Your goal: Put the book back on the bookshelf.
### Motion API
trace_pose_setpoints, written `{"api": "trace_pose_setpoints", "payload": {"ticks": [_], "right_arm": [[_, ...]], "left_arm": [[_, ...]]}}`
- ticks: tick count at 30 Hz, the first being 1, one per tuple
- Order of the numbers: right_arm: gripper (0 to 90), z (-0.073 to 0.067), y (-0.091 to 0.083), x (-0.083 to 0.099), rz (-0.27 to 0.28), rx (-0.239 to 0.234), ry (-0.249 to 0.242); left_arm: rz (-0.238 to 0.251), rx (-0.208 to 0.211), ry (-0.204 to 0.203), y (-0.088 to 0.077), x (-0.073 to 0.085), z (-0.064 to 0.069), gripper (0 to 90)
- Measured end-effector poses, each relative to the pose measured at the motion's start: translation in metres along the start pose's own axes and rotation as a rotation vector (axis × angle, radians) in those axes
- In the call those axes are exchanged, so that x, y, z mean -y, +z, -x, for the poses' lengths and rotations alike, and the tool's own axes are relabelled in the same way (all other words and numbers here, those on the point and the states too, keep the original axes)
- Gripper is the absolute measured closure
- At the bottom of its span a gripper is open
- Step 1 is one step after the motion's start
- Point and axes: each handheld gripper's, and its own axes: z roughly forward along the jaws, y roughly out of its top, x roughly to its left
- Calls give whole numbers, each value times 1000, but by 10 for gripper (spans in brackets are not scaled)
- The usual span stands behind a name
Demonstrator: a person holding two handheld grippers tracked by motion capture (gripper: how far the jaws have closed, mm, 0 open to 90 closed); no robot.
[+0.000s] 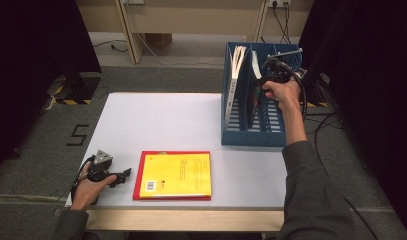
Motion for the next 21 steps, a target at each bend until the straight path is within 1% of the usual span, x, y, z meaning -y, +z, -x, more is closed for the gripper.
{"api": "trace_pose_setpoints", "payload": {"ticks": [3, 6, 8, 10, 12, 14, 17, 18, 20, 21], "right_arm": [[646, -2, 1, -2, -5, 11, 1], [642, -2, 2, -1, 5, 7, 18], [633, -2, 2, -1, 7, 11, 11], [610, -2, 2, 0, 15, 6, 10], [564, 0, 1, 3, 14, -8, 15], [541, 2, -3, 6, 28, -10, 19], [541, 7, -12, 13, 68, -38, 46], [531, 8, -15, 15, 69, -42, 43], [511, 11, -22, 18, 87, -36, 59], [503, 12, -25, 20, 89, -39, 58]], "left_arm": [[-1, 1, -1, 0, 0, 0, 118], [0, 1, -1, 0, 0, 0, 118], [-1, 1, -1, 0, 0, 0, 118], [-1, 1, -1, 0, 0, 0, 118], [-1, 2, -1, 0, 0, 0, 118], [-1, 1, 0, 0, 0, 0, 118], [-1, 1, -1, 0, 0, 0, 118], [0, 1, -1, 0, 0, 0, 117], [0, 0, -1, 0, 0, 0, 118], [0, 1, -1, 0, 0, 0, 118]]}}
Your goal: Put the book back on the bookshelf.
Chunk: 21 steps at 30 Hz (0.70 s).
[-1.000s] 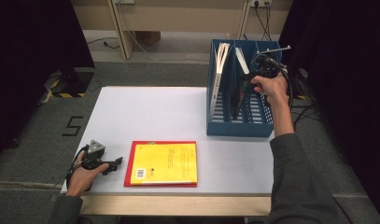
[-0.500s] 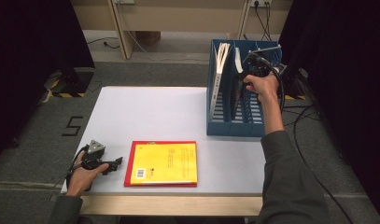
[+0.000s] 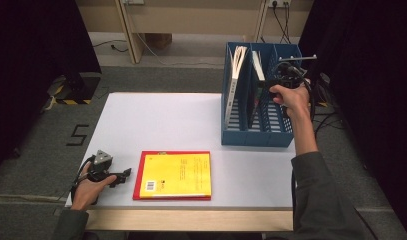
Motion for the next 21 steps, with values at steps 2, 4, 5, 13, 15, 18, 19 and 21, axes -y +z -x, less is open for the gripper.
{"api": "trace_pose_setpoints", "payload": {"ticks": [2, 4, 5, 13, 15, 18, 19, 21], "right_arm": [[488, 0, -7, 4, 8, -14, -4], [486, 0, -13, 7, 21, -29, -16], [480, -1, -16, 10, 22, -38, -22], [450, -11, -33, 38, 28, -90, -55], [439, -13, -35, 48, 20, -102, -63], [419, -15, -36, 64, 3, -113, -81], [413, -16, -36, 69, -1, -109, -87], [403, -18, -36, 80, -6, -113, -100]], "left_arm": [[0, 0, 0, 0, 0, 0, 117], [0, 0, 0, 0, 0, 0, 118], [0, 0, 0, 0, 0, 0, 117], [0, 0, 0, 0, 0, 0, 117], [0, 0, 0, 0, 0, 0, 117], [0, 0, 1, 0, 0, 0, 118], [0, 0, 0, 0, 0, 0, 117], [1, 0, 0, 0, 0, 0, 117]]}}
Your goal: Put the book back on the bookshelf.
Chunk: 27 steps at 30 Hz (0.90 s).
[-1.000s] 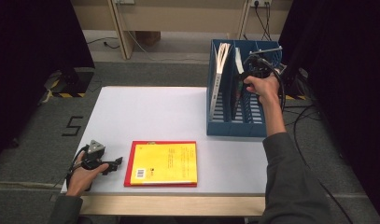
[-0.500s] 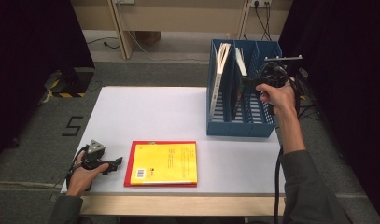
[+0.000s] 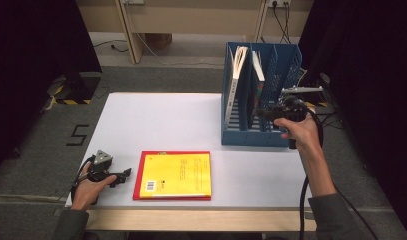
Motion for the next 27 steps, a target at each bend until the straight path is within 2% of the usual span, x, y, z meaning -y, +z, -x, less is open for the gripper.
{"api": "trace_pose_setpoints", "payload": {"ticks": [7, 9, 13, 16, 19, 27], "right_arm": [[354, -11, 8, 34, -13, -26, -19], [326, -14, 12, 42, -12, -62, -7], [251, -18, 21, 59, -22, -92, 0], [239, -22, 26, 71, -26, -133, 9], [236, -26, 32, 82, -53, -148, 12], [239, -33, 46, 102, -111, -134, 4]], "left_arm": [[0, 0, 1, 0, 0, 0, 117], [0, 0, 1, 0, 0, 0, 117], [0, 0, 1, 0, 0, 0, 117], [0, -1, 2, 0, 0, 0, 118], [0, 0, 1, 0, 0, 0, 118], [1, -1, 3, 0, 0, 0, 119]]}}
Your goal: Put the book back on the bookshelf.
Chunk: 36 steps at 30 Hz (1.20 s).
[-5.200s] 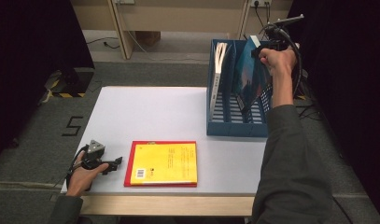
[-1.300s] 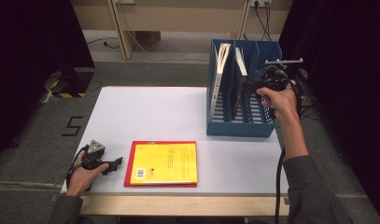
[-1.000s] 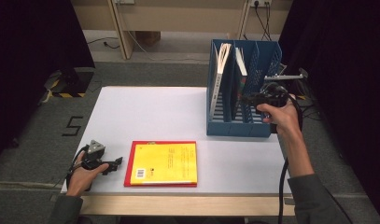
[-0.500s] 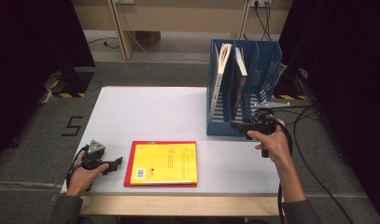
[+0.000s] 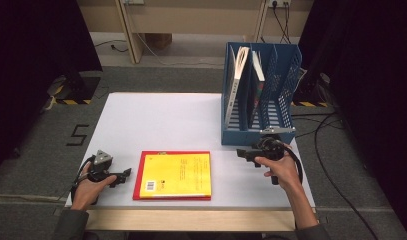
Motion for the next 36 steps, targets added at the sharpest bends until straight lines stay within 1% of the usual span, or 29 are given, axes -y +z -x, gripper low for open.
{"api": "trace_pose_setpoints", "payload": {"ticks": [3, 8, 13, 18, 23, 28, 32, 36], "right_arm": [[240, -3, 7, 6, -16, -28, 13], [240, -5, 20, 13, -52, -33, 15], [236, -9, 28, 18, -80, -40, 13], [235, -13, 33, 22, -100, -52, 8], [233, -17, 36, 23, -105, -62, 9], [229, -24, 39, 25, -120, -70, 6], [229, -29, 43, 27, -131, -86, -1], [228, -32, 46, 29, -141, -96, -2]], "left_arm": [[0, 0, 0, 0, 0, 0, 119], [1, -1, 2, 0, 0, 0, 122], [1, -1, 2, 0, 0, 0, 122], [2, -2, 2, 0, 0, 0, 123], [2, -3, 2, 0, 0, 0, 124], [3, 2, 0, -2, 1, 0, 135], [4, 1, -4, -4, 2, 0, 149], [18, -5, -5, -7, 1, 1, 149]]}}
